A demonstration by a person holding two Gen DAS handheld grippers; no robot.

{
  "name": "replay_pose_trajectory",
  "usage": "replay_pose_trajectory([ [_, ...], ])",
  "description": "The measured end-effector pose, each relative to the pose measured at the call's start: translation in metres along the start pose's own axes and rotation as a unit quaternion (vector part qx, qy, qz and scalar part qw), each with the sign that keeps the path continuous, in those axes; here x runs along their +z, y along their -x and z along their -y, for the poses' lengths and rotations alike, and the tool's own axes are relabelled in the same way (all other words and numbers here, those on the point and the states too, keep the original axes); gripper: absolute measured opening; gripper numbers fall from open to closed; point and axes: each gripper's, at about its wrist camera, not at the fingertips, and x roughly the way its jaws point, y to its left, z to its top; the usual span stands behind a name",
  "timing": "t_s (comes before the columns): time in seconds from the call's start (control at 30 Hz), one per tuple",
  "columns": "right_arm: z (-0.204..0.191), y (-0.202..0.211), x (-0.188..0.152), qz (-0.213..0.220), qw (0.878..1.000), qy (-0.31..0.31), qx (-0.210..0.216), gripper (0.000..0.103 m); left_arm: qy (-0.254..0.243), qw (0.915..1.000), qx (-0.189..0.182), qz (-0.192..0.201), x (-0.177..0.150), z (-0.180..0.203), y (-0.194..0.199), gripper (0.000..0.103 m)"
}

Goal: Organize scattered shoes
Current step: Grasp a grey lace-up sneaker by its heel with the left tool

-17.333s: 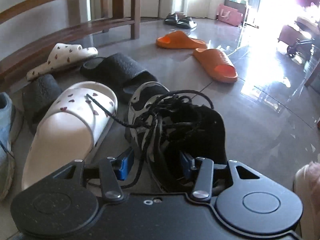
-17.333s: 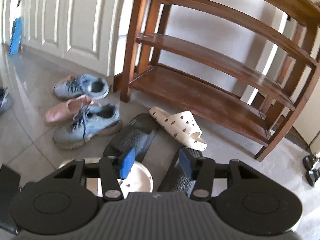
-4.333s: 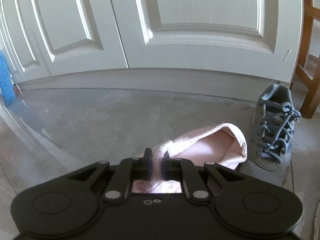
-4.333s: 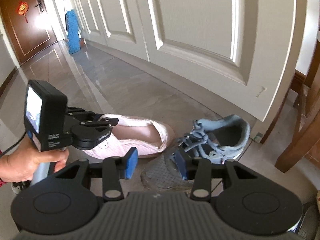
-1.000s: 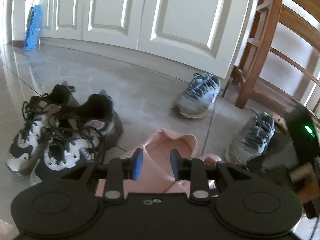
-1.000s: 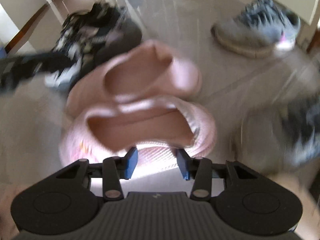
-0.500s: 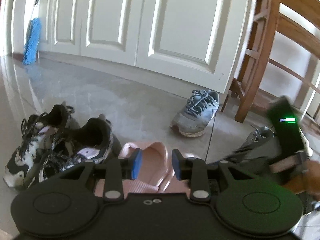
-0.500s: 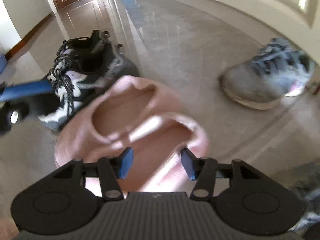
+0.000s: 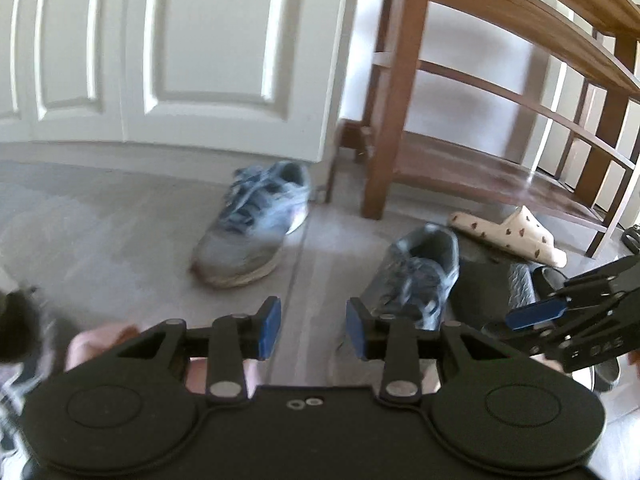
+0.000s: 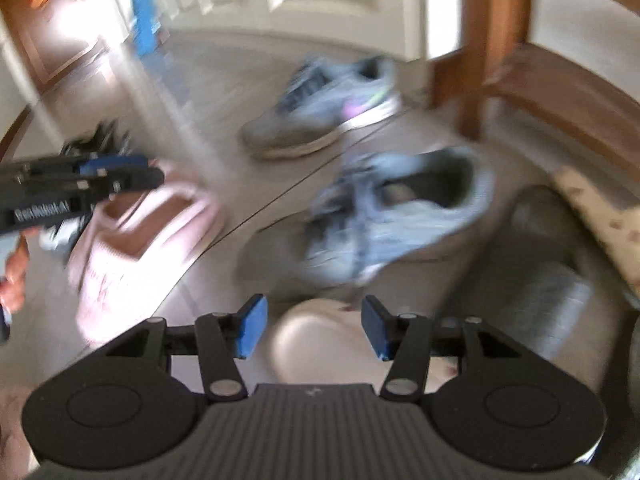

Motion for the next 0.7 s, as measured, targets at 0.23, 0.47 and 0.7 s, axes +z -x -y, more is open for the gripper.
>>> replay_pose_trajectory([
  [0.23,0.015,0.018,0.002,0.031,0.999,-0.019,-0.025,0.057,-0.063,0.9976,-0.028,0.001,0.030,0.038,-0.040,0.035],
  [0.47,0.011,0.028,0.001,0.045,0.998,0.004,-0.054,0.056,-0.105,0.9903,-0.049,-0.077,0.054,0.063,-0.114,0.035],
  [0.7,0.030,0.021,0.008,0.049,0.995,-0.043,-0.075,0.056,-0.112,0.9833,-0.046,-0.137,0.056,0.069,-0.168,0.035],
])
